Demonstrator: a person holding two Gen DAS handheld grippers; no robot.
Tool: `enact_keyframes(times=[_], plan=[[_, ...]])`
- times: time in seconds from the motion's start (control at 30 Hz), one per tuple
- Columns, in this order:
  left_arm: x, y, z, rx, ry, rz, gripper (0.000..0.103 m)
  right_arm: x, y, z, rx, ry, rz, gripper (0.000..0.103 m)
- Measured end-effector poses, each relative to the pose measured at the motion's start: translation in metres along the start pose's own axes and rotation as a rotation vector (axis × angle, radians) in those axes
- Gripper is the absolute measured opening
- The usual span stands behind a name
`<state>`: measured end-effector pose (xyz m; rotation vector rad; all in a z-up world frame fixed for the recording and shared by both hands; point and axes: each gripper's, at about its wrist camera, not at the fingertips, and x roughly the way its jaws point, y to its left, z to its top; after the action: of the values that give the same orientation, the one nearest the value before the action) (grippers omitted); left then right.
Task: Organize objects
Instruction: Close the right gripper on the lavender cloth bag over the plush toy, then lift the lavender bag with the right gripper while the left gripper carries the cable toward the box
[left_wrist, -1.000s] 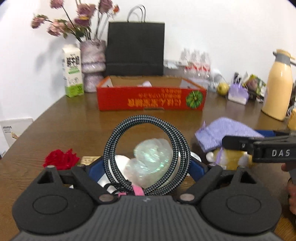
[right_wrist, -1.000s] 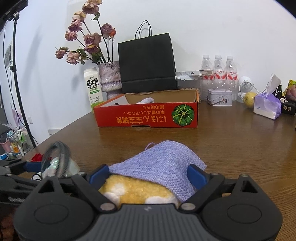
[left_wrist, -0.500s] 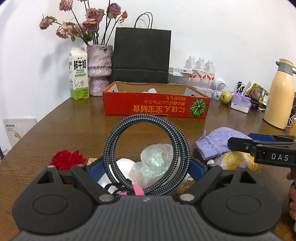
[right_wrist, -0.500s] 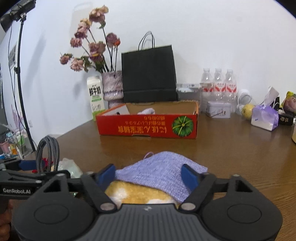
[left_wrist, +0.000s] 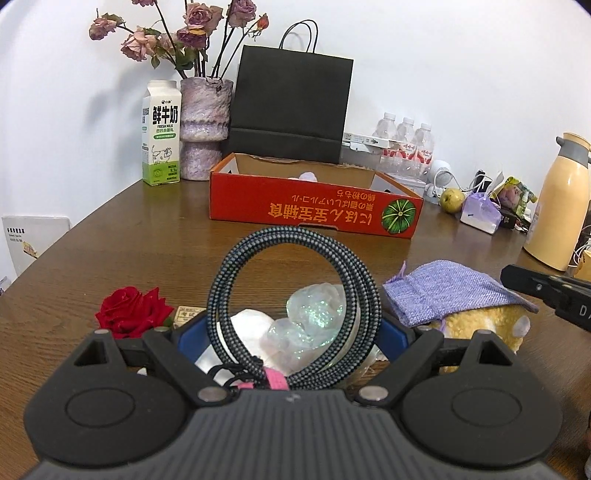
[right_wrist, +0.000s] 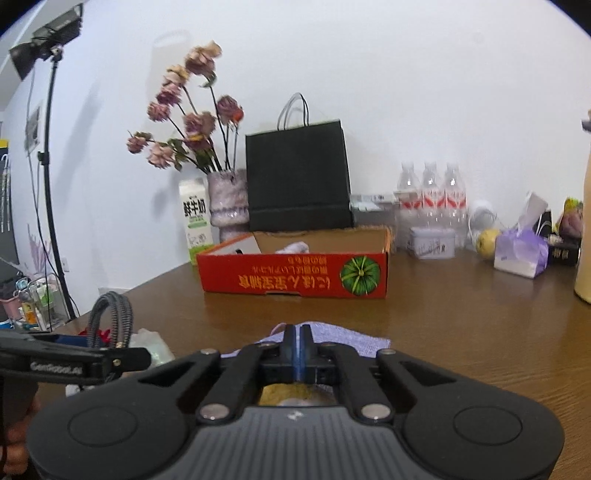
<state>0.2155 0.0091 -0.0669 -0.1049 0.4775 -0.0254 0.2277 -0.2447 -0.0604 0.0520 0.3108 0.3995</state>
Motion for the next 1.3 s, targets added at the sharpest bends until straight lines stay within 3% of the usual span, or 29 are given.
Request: enact_keyframes(times=[0.07,0.1,0.13,0.2,0.37,0.43,0.47,0.53,0.67,0.73,1.03,1.3], plan=[[0.000,0.000,0.000,0.001,-0.001,0.000,0.091,0.002,-0.002,0.006,0.009,0.027,-0.012,0.012],[0.000,0.000,0.000,0.000,-0.002,0.000,0.091,0.006,-0.003,0.010,0.011,0.049,-0.016,0.035],[0.000,0.000,0.000,-0.002,-0.003,0.001,0.091,0.009,-0.004,0.013,0.016,0.062,-0.021,0.066],[-0.001,0.000,0.000,-0.004,-0.003,0.002,0.091,0.017,-0.002,0.021,-0.002,0.097,-0.020,0.095],[0.000,0.001,0.000,-0.008,-0.004,0.003,0.091,0.058,0.004,0.036,-0.042,0.289,-0.035,0.088],[0.000,0.003,0.001,-0.013,-0.003,-0.002,0.091,0.067,0.001,0.034,-0.021,0.339,-0.022,0.067],[0.000,0.003,0.001,-0.015,-0.002,-0.005,0.091,0.066,0.000,0.031,-0.018,0.334,-0.021,0.063],[0.000,0.004,0.001,-0.016,-0.001,-0.012,0.091,0.062,-0.001,0.030,-0.019,0.307,-0.025,0.039],[-0.001,0.004,0.001,-0.019,-0.003,-0.019,0.091,0.050,-0.003,0.026,-0.035,0.264,-0.017,0.024],[-0.001,0.004,0.000,-0.021,-0.004,-0.021,0.091,0.042,0.000,0.026,-0.057,0.230,-0.026,0.012],[0.000,0.006,-0.001,-0.024,0.010,-0.016,0.091,0.008,0.000,0.045,-0.030,0.041,-0.003,0.007],[-0.003,0.002,0.004,-0.025,0.032,-0.002,0.090,-0.002,0.000,0.057,0.053,-0.048,0.059,0.006]])
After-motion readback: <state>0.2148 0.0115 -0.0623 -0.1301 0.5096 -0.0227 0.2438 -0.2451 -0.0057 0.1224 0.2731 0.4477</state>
